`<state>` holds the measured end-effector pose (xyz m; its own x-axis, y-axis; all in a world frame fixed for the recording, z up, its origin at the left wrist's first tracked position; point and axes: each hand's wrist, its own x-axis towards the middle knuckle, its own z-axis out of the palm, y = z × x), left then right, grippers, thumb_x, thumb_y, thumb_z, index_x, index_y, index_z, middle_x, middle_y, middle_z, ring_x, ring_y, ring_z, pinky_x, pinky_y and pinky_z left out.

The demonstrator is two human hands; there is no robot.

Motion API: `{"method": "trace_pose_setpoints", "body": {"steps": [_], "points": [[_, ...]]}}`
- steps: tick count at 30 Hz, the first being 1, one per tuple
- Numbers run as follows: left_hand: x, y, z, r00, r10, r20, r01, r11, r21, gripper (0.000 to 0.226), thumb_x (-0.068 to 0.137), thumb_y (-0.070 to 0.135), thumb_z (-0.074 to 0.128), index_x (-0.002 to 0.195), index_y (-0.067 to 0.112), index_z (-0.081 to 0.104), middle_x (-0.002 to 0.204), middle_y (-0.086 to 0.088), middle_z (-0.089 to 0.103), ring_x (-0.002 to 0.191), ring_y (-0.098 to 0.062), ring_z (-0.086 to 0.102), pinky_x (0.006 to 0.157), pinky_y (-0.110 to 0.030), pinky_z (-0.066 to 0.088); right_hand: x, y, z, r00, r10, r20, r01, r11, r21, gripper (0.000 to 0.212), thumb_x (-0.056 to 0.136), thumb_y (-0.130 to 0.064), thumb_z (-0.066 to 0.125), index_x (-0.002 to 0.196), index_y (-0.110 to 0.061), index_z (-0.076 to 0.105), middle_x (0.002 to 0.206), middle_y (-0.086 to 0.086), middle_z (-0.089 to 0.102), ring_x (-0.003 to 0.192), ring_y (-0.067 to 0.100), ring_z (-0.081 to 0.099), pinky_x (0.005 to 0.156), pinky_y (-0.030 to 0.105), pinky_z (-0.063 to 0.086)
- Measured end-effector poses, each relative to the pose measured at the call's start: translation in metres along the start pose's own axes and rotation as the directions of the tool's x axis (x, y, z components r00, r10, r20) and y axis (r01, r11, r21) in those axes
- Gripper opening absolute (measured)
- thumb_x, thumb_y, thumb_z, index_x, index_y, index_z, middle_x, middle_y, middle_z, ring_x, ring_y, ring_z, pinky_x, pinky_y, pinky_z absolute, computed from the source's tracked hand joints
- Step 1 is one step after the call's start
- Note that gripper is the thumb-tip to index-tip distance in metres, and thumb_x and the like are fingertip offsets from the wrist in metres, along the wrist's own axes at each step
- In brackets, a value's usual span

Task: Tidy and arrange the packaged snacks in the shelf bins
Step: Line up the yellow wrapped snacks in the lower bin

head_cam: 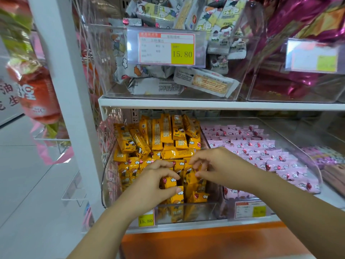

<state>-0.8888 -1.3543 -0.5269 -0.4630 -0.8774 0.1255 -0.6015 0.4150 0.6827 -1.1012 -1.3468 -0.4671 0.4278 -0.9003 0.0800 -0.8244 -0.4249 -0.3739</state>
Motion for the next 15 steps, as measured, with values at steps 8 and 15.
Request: {"method": "trace_pose_setpoints", "body": {"steps": [8, 15], "points": [[-0.001, 0.0, -0.002, 1.0, -0.006, 0.011, 0.006, 1.0, -0.019, 0.02, 0.082, 0.036, 0.071, 0.097, 0.044, 0.059, 0.131, 0.022, 0.039, 0.122, 0.001, 0.035, 0.099, -0.021, 0.03, 0.008, -0.011, 0.023, 1.0, 0.0, -0.011, -0.006, 0.84, -0.543, 0.04, 0.091, -0.054, 0.048, 0.122, -0.028, 0.054, 0.102, -0.003, 0.065, 0.106, 0.018, 0.051, 0.101, 0.035, 0.026], [-0.001, -0.004, -0.004, 1.0, -0.003, 0.007, 0.003, 1.0, -0.007, 0.022, 0.082, 0.037, 0.071, 0.102, 0.041, 0.063, 0.13, 0.023, 0.039, 0.121, 0.002, 0.037, 0.098, -0.02, 0.031, 0.024, -0.011, 0.04, 1.0, 0.013, -0.027, -0.027, 0.765, -0.643, 0.034, 0.088, -0.048, 0.054, 0.105, -0.018, 0.059, 0.103, 0.0, 0.063, 0.102, 0.022, 0.054, 0.098, 0.039, 0.026]]}}
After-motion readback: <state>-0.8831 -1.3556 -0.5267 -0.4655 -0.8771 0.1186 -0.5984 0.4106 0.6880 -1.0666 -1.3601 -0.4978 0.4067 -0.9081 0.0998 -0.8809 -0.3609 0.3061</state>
